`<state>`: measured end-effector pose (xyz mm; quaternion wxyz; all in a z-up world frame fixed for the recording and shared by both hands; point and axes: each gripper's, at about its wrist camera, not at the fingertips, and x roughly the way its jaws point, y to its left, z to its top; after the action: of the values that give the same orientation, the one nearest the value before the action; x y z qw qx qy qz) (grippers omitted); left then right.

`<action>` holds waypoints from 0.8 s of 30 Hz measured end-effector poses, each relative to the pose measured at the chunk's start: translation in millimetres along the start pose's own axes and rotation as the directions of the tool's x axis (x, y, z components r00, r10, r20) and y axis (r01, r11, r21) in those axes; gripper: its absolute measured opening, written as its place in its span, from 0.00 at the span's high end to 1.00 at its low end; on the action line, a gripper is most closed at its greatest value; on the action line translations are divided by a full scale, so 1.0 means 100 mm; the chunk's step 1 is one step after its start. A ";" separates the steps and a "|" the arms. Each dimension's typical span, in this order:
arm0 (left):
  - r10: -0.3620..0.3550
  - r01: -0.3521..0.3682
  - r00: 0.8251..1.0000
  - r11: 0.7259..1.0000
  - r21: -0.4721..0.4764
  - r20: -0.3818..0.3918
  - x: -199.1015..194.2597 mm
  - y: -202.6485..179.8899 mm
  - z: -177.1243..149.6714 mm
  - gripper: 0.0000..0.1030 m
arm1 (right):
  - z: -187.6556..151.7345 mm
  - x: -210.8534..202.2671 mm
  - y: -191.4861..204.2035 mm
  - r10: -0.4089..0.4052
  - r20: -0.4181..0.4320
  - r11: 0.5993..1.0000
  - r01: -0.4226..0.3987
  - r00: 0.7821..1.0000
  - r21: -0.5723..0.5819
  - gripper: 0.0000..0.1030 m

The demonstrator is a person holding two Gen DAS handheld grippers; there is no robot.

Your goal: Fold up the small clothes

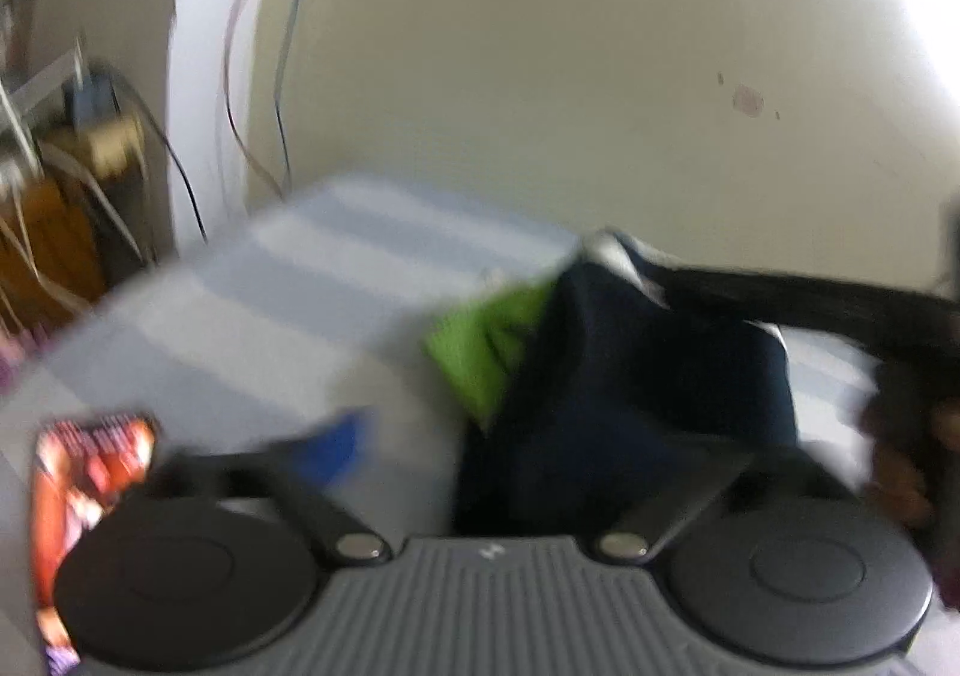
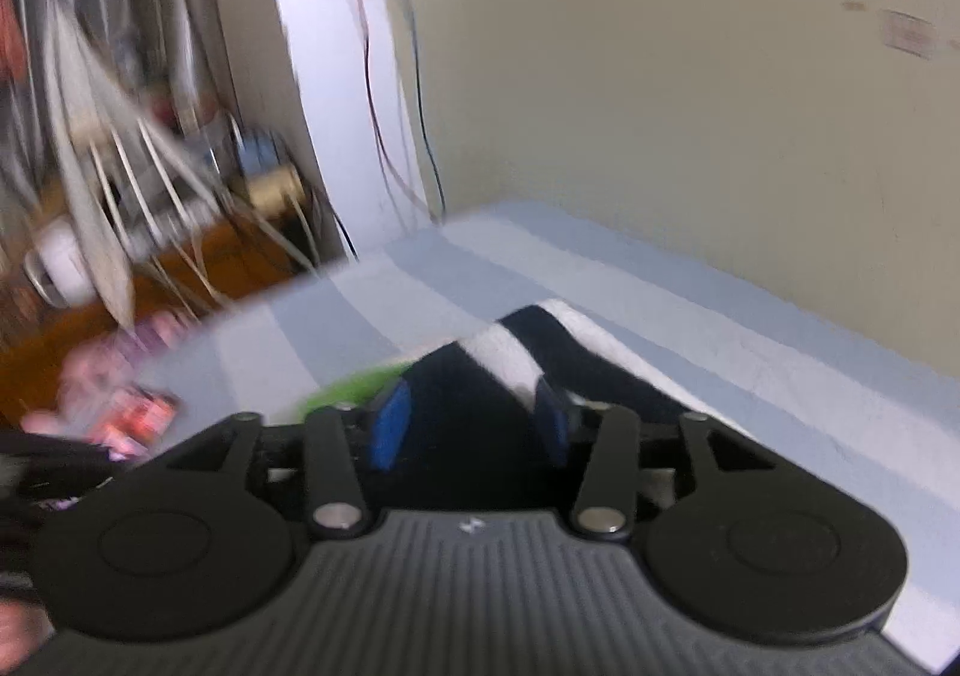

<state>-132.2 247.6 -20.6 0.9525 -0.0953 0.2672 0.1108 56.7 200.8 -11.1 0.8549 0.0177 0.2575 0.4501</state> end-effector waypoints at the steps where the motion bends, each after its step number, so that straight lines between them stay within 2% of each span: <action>1: 0.017 -0.018 1.000 0.999 0.028 0.010 0.02 -0.03 0.04 0.00 | -0.05 -0.18 -0.06 0.000 0.040 0.999 -0.002 0.999 0.047 0.34; 3: 0.036 -0.035 0.999 0.998 0.048 -0.022 0.16 -0.06 0.11 0.00 | -0.19 -0.47 -0.17 -0.004 0.083 0.990 -0.008 0.997 0.138 0.29; 5: 0.022 -0.018 0.997 0.998 0.055 -0.075 0.34 -0.09 0.12 0.00 | -0.38 -0.64 -0.29 -0.013 0.080 0.976 -0.005 0.997 0.218 0.27; 7: 0.035 -0.027 0.991 0.998 0.061 -0.133 0.52 -0.13 0.10 0.00 | -0.56 -0.67 -0.41 -0.014 0.032 0.952 0.003 0.999 0.306 0.27; 9: 0.033 -0.024 0.987 0.998 0.060 -0.158 0.62 -0.15 0.05 0.00 | -0.71 -0.64 -0.51 0.004 -0.017 0.929 0.002 1.000 0.370 0.27; 11: 0.033 -0.025 0.987 0.999 0.047 -0.159 0.64 -0.17 0.02 0.00 | -0.79 -0.63 -0.55 0.015 -0.048 0.916 0.005 0.999 0.400 0.27; 14: 0.038 -0.036 0.986 0.999 0.013 -0.162 0.67 -0.19 -0.03 0.00 | -0.81 -0.54 -0.52 0.068 -0.061 0.904 -0.036 0.996 0.426 0.27; 16: 0.023 -0.027 0.985 0.999 -0.023 -0.169 0.69 -0.18 -0.06 0.00 | -0.76 -0.45 -0.45 0.099 -0.069 0.909 -0.062 0.993 0.413 0.26; 18: -0.012 -0.001 0.986 0.997 -0.077 -0.168 0.73 -0.12 -0.10 0.01 | -0.71 -0.39 -0.40 0.096 -0.078 0.923 -0.059 0.992 0.380 0.26; 19: -0.013 0.000 0.987 0.997 -0.078 -0.159 0.72 -0.12 -0.12 0.07 | -0.68 -0.34 -0.35 0.086 -0.092 0.931 -0.047 0.992 0.363 0.32; 20: -0.023 0.012 0.988 0.997 -0.074 -0.153 0.69 -0.14 -0.14 0.15 | -0.65 -0.32 -0.34 0.067 -0.102 0.935 -0.026 0.993 0.353 0.44; 21: -0.068 0.056 0.986 0.995 -0.080 -0.153 0.66 -0.18 -0.15 0.37 | -0.65 -0.35 -0.37 0.059 -0.107 0.934 -0.017 0.992 0.357 0.49; 22: -0.091 0.078 0.984 0.993 -0.092 -0.153 0.61 -0.22 -0.15 0.41 | -0.67 -0.45 -0.46 0.067 -0.101 0.929 -0.026 0.993 0.368 0.58; 24: -0.087 0.079 0.984 0.995 -0.056 -0.153 0.54 -0.36 -0.16 0.49 | -0.69 -0.56 -0.51 0.071 -0.089 0.922 -0.032 0.993 0.386 0.63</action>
<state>-85.4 217.5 -58.8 0.9299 -0.1385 0.3336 0.0700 38.5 113.0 -60.3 0.8086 0.1686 0.3829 0.4137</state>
